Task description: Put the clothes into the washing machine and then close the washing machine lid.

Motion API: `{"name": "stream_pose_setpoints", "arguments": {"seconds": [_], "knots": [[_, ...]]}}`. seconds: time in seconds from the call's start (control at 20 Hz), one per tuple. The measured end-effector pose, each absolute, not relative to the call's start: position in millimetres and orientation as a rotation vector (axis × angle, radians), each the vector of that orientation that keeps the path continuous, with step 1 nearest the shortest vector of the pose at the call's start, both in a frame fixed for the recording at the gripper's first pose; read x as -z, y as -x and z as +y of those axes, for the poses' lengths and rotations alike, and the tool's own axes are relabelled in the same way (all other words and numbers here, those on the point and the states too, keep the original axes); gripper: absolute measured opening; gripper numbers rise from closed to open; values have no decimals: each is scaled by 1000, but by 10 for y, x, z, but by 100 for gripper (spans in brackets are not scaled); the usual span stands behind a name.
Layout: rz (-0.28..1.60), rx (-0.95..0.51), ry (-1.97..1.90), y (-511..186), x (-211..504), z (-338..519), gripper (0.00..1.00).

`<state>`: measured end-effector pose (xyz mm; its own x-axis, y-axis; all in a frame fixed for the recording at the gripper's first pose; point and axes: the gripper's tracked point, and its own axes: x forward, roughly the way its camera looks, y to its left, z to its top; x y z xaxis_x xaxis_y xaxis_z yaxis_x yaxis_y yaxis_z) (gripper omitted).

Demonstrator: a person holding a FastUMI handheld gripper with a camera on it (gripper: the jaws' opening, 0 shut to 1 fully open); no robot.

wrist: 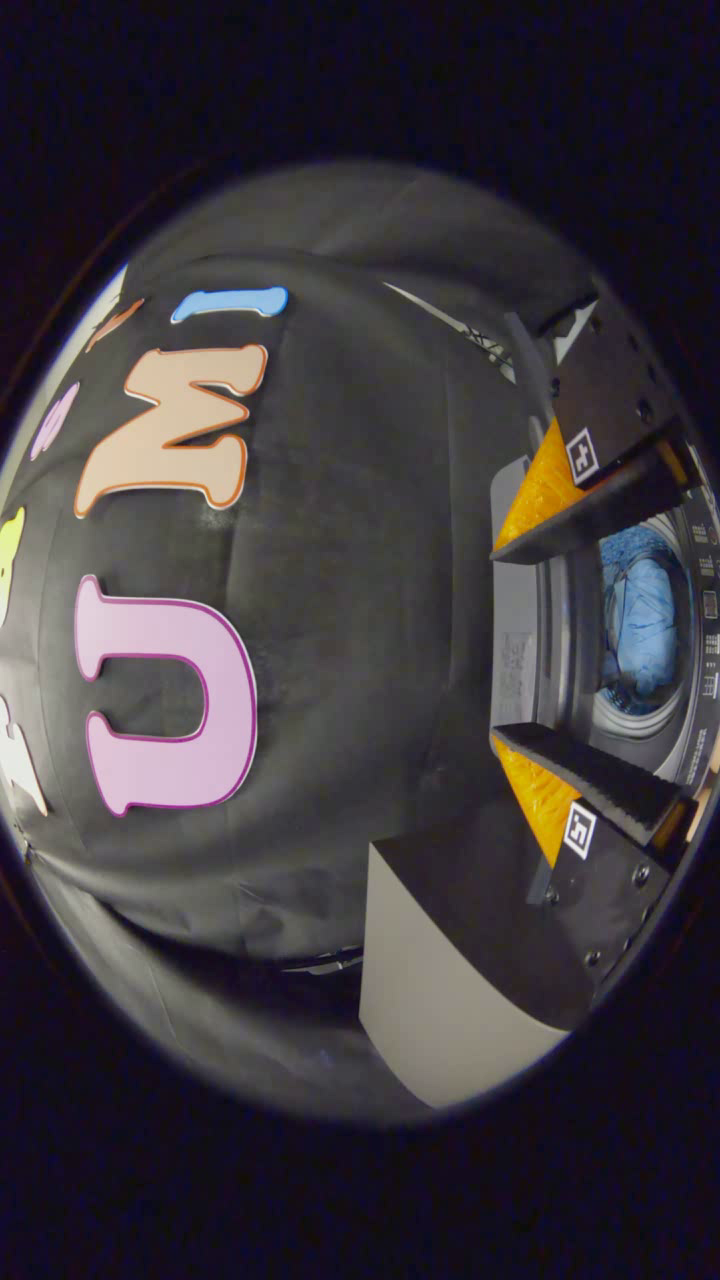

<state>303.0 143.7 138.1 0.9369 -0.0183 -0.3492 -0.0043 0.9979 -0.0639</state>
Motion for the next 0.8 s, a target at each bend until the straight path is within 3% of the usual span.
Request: {"name": "stream_pose_setpoints", "arguments": {"seconds": [0.8], "knots": [[238, 3, 65, -2611, -1509, 1204, 99]]}}
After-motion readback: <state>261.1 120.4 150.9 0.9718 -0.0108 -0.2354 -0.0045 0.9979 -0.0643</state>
